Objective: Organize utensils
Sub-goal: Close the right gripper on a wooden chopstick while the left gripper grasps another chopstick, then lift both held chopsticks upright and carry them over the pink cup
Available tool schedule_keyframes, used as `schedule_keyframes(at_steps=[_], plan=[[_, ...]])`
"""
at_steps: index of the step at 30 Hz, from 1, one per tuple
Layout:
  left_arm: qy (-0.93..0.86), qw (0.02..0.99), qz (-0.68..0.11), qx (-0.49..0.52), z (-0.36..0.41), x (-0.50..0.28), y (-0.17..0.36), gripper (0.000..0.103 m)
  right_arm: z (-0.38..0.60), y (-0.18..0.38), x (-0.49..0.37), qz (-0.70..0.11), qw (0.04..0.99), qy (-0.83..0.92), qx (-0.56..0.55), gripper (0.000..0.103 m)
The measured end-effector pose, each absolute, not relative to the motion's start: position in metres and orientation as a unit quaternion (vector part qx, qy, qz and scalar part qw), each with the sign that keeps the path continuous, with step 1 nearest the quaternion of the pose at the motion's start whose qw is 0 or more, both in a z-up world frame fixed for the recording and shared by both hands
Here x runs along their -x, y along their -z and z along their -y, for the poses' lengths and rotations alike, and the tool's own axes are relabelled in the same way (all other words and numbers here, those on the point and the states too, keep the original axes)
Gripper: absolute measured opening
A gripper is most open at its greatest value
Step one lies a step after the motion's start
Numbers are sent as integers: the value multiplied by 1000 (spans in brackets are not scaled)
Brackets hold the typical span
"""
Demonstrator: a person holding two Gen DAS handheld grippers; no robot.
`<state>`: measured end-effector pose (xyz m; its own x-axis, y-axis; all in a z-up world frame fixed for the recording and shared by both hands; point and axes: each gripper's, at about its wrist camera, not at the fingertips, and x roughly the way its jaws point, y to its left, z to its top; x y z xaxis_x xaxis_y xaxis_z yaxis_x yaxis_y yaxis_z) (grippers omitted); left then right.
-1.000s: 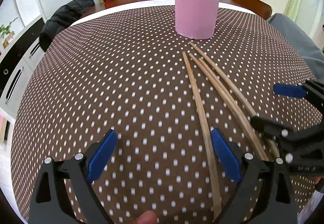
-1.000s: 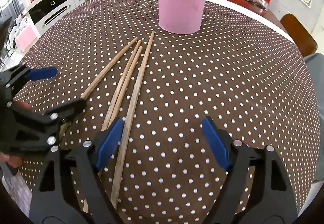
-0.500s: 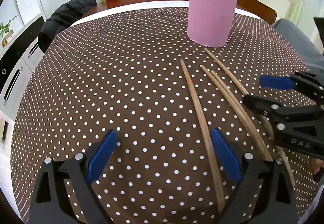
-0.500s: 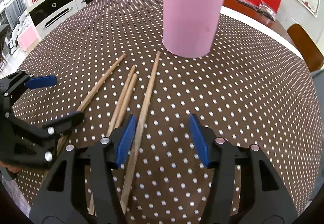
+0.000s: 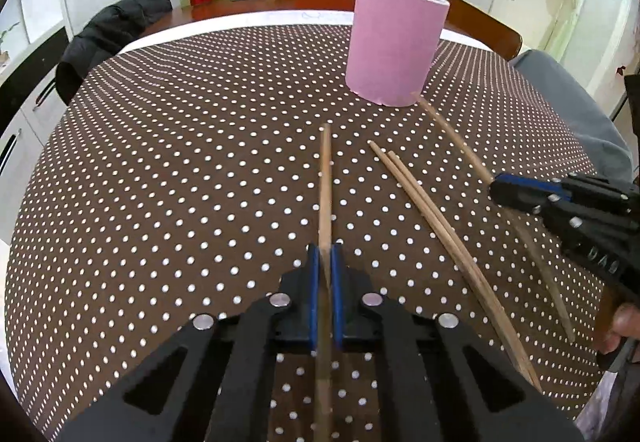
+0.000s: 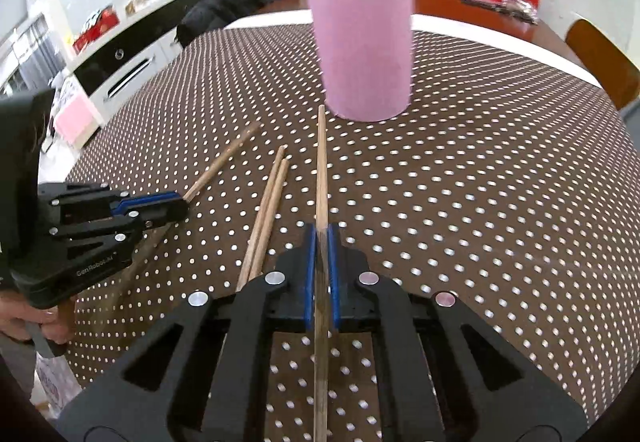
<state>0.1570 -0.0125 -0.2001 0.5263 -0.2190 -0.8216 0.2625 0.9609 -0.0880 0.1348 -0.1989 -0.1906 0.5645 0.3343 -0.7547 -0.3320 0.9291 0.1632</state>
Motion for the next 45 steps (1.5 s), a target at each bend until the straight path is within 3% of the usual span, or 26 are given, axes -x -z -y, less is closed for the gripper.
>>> schedule_keyframes(at_steps=[21, 45], plan=[[150, 939, -308, 21, 13, -112, 109, 6, 236, 125, -104, -293, 919, -237, -116, 6], [220, 969, -39, 107, 41, -213, -26, 6, 248, -20, -185, -155, 956, -233, -92, 6]])
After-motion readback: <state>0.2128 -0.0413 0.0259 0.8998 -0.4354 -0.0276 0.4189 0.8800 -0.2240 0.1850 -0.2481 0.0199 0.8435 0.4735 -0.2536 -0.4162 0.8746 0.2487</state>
